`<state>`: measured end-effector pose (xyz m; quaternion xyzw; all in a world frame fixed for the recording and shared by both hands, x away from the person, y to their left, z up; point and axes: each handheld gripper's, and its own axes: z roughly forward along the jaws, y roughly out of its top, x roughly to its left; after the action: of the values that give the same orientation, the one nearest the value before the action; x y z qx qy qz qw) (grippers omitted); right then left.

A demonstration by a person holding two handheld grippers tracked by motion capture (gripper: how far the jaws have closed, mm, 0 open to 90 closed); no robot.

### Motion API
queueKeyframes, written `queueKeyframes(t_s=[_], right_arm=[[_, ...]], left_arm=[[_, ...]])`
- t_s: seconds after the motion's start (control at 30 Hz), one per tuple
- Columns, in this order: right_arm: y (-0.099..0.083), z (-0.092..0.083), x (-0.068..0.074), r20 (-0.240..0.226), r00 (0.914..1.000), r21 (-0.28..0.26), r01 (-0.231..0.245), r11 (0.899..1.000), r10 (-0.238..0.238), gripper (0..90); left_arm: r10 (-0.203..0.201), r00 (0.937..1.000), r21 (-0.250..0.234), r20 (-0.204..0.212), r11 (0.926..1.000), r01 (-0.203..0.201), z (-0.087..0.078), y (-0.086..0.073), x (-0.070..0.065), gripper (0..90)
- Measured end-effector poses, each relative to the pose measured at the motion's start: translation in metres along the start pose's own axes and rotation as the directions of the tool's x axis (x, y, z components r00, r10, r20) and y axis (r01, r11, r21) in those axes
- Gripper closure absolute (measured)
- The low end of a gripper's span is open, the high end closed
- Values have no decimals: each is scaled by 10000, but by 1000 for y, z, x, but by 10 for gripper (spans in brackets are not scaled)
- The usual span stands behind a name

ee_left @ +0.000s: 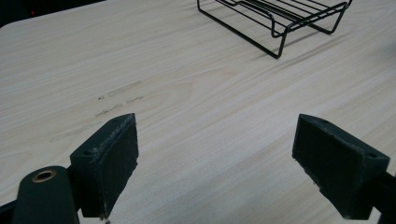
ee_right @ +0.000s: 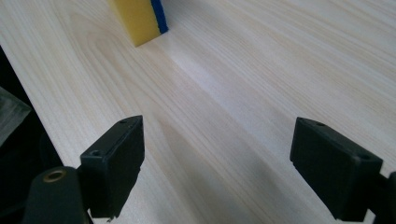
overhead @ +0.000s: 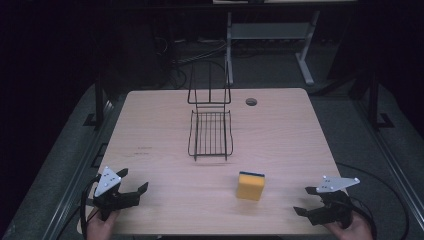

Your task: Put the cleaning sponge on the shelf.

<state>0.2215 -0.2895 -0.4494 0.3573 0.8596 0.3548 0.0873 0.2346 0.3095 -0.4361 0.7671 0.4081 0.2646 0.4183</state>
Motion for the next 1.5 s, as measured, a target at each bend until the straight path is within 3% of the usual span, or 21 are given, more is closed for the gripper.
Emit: queueKeyframes(t_s=[0.4,0.73,1.5], right_arm=[[5,4,4,-333,9993,36,143,9999,-142,167],[20,12,17,-455,9955,194,845,9962,-835,168],[41,18,32,-726,9851,568,1604,9854,-1562,169]], left_arm=[[-23,10000,18,-10,10000,23,-2,-1,-1,138],[7,10000,-11,-35,10000,-7,-2,-1,0,138],[-32,10000,-23,-77,10000,32,-3,-2,1,138]])
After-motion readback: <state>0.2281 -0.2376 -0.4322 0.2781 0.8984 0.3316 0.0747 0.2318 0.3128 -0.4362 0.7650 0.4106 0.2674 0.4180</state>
